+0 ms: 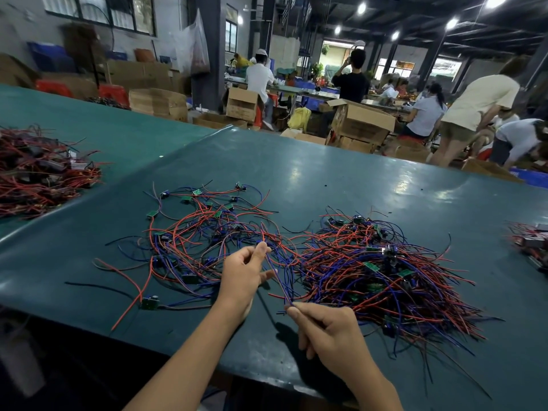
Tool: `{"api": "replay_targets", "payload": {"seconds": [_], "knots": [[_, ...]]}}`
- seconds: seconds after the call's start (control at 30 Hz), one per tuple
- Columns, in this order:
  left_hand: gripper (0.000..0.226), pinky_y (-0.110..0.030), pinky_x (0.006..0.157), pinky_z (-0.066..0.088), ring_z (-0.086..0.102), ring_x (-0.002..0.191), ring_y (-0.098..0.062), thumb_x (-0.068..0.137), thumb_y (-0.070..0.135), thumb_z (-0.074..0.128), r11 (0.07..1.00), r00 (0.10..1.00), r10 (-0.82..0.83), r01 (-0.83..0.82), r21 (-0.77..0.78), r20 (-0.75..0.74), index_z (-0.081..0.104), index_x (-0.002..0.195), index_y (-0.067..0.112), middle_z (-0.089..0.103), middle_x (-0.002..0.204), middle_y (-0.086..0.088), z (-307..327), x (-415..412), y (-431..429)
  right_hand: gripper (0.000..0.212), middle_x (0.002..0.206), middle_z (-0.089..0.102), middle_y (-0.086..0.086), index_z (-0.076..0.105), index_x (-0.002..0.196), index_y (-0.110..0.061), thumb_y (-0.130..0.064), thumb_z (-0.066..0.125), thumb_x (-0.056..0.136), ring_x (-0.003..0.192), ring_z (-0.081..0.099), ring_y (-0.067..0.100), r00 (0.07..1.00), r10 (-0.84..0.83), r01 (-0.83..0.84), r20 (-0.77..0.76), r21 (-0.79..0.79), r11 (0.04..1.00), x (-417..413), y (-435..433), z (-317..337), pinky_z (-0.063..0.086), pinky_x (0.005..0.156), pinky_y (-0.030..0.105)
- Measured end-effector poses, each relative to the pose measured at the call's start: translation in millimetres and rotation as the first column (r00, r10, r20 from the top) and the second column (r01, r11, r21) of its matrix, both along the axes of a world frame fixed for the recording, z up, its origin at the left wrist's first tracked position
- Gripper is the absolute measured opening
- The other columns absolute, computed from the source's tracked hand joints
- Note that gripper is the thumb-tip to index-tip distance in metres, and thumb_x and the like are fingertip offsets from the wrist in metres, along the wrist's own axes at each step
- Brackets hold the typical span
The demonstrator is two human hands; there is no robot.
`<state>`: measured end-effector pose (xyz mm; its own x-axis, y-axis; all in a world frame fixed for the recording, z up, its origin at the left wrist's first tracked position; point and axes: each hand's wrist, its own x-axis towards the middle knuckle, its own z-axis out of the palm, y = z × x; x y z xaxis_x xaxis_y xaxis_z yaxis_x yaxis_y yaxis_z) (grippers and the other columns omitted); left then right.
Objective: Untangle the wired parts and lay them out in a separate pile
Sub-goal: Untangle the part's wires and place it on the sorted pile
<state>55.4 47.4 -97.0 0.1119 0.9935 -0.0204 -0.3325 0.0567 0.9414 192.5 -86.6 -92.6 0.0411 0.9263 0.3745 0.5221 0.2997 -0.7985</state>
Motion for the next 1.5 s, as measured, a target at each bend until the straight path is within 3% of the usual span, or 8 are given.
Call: {"api": "replay_targets", "payload": {"seconds": [0.2, 0.4, 0.5, 0.73, 1.0, 1.17, 1.37, 1.5], "knots": [[0.026, -0.029, 0.064, 0.058, 0.049, 0.055, -0.005, 0.105, 0.020, 0.052, 0.995, 0.989, -0.062, 0.071, -0.065, 0.134, 0.071, 0.098, 0.003, 0.043, 0.063, 0.001, 10, -2, -5, 0.034, 0.063, 0.070, 0.013, 0.072, 0.117, -0.036, -0.009, 0.061, 0.100, 0.042, 0.060, 0.019, 0.975, -0.011, -0.030, -0.224, -0.181, 0.983, 3, -3, 5, 0.041, 0.036, 0.023], [0.038, -0.033, 0.065, 0.048, 0.049, 0.059, -0.013, 0.107, 0.025, 0.044, 0.965, 0.919, -0.152, 0.218, -0.148, 0.363, 0.069, 0.112, -0.002, 0.055, 0.071, 0.001, 17, -7, -5, 0.039, 0.060, 0.065, 0.022, 0.065, 0.124, -0.028, -0.049, 0.049, 0.095, 0.043, 0.061, 0.030, 0.863, -0.134, 0.055, -0.488, -0.173, 0.983, 3, -4, 10, 0.042, 0.032, 0.026], [0.042, -0.032, 0.069, 0.044, 0.048, 0.063, -0.014, 0.104, 0.026, 0.040, 0.934, 0.851, -0.231, 0.330, -0.138, 0.472, 0.073, 0.109, -0.001, 0.054, 0.074, -0.001, 18, -14, -4, 0.036, 0.062, 0.064, 0.023, 0.068, 0.119, -0.023, -0.045, 0.047, 0.100, 0.044, 0.059, 0.028, 0.806, -0.163, 0.070, -0.569, -0.182, 0.981, 6, -2, 9, 0.044, 0.034, 0.028], [0.042, -0.032, 0.063, 0.052, 0.050, 0.060, -0.014, 0.085, 0.028, 0.052, 0.888, 0.785, -0.327, 0.445, -0.112, 0.526, 0.078, 0.099, -0.002, 0.054, 0.073, -0.002, 20, -15, -8, 0.022, 0.064, 0.066, 0.018, 0.075, 0.108, -0.022, -0.024, 0.054, 0.103, 0.049, 0.059, 0.027, 0.865, -0.170, 0.081, -0.473, -0.203, 0.976, 5, 0, 6, 0.045, 0.036, 0.029], [0.041, -0.033, 0.066, 0.053, 0.053, 0.062, -0.015, 0.085, 0.028, 0.054, 0.880, 0.773, -0.345, 0.463, -0.102, 0.532, 0.078, 0.102, -0.002, 0.056, 0.075, -0.003, 20, -18, -7, 0.021, 0.065, 0.067, 0.018, 0.075, 0.108, -0.020, -0.022, 0.054, 0.103, 0.049, 0.059, 0.025, 0.868, -0.180, 0.089, -0.464, -0.213, 0.973, 5, 0, 7, 0.045, 0.036, 0.027], [0.029, -0.034, 0.073, 0.061, 0.070, 0.074, -0.016, 0.089, 0.028, 0.066, 0.875, 0.776, -0.392, 0.480, -0.062, 0.494, 0.080, 0.100, 0.006, 0.072, 0.084, -0.004, 23, -17, -9, 0.021, 0.065, 0.067, 0.017, 0.074, 0.108, -0.016, -0.020, 0.053, 0.104, 0.048, 0.059, 0.023, 0.872, -0.189, 0.099, -0.452, -0.215, 0.972, 5, 0, 6, 0.041, 0.033, 0.025], [0.030, -0.030, 0.061, 0.061, 0.066, 0.057, -0.009, 0.067, 0.028, 0.079, 0.890, 0.796, -0.401, 0.457, -0.015, 0.454, 0.080, 0.088, 0.007, 0.069, 0.077, -0.004, 25, -14, -16, 0.021, 0.065, 0.067, 0.017, 0.075, 0.106, -0.017, -0.020, 0.054, 0.104, 0.048, 0.059, 0.024, 0.877, -0.193, 0.113, -0.440, -0.201, 0.973, 4, 1, 5, 0.037, 0.031, 0.024], [0.024, -0.026, 0.059, 0.059, 0.065, 0.060, -0.006, 0.071, 0.021, 0.080, 0.875, 0.804, -0.449, 0.483, 0.011, 0.389, 0.081, 0.092, 0.009, 0.070, 0.081, -0.003, 24, -16, -18, 0.021, 0.065, 0.067, 0.017, 0.075, 0.105, -0.018, -0.021, 0.054, 0.104, 0.048, 0.059, 0.024, 0.874, -0.193, 0.112, -0.447, -0.201, 0.973, 5, 1, 5, 0.037, 0.031, 0.024]]}}
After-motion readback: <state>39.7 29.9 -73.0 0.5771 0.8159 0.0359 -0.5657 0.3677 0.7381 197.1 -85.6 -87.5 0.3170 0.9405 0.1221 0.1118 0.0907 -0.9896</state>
